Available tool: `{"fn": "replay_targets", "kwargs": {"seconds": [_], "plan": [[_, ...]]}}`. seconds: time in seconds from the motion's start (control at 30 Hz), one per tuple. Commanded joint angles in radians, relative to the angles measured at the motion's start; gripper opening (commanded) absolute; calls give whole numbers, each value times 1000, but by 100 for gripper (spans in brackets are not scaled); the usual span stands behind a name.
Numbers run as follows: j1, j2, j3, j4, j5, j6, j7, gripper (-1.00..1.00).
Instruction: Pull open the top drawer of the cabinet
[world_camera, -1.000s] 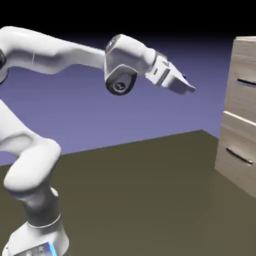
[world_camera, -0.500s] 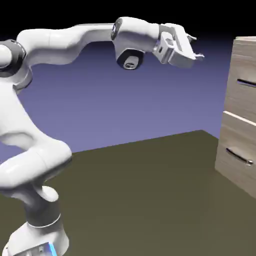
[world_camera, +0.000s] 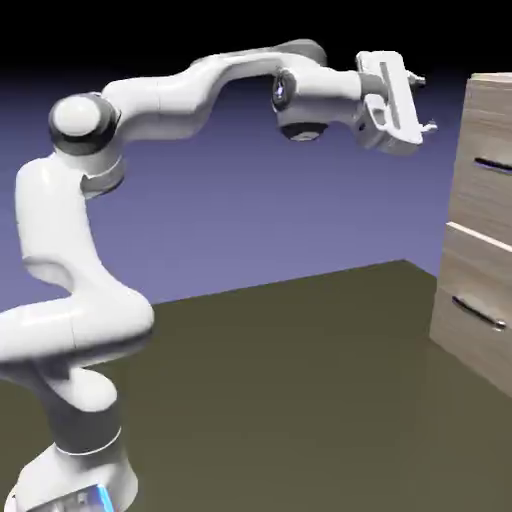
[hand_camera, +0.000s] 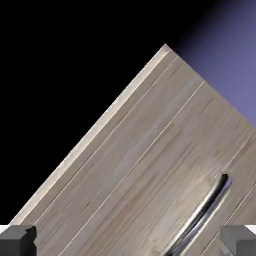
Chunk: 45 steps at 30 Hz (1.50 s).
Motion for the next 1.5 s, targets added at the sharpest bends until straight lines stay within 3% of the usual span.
{"fn": "replay_targets", "kwargs": {"seconds": [0.0,0.53,0.9,0.93,1.47], "plan": [[-36,-4,31,24,43,-3,-6,0],[-609,-63,527,396,721,-43,-100,0],[-827,-236,621,735,533,51,187,0],[-827,-236,621,735,533,51,187,-100],[-437,-18,390,197,767,-110,-145,-100]]}}
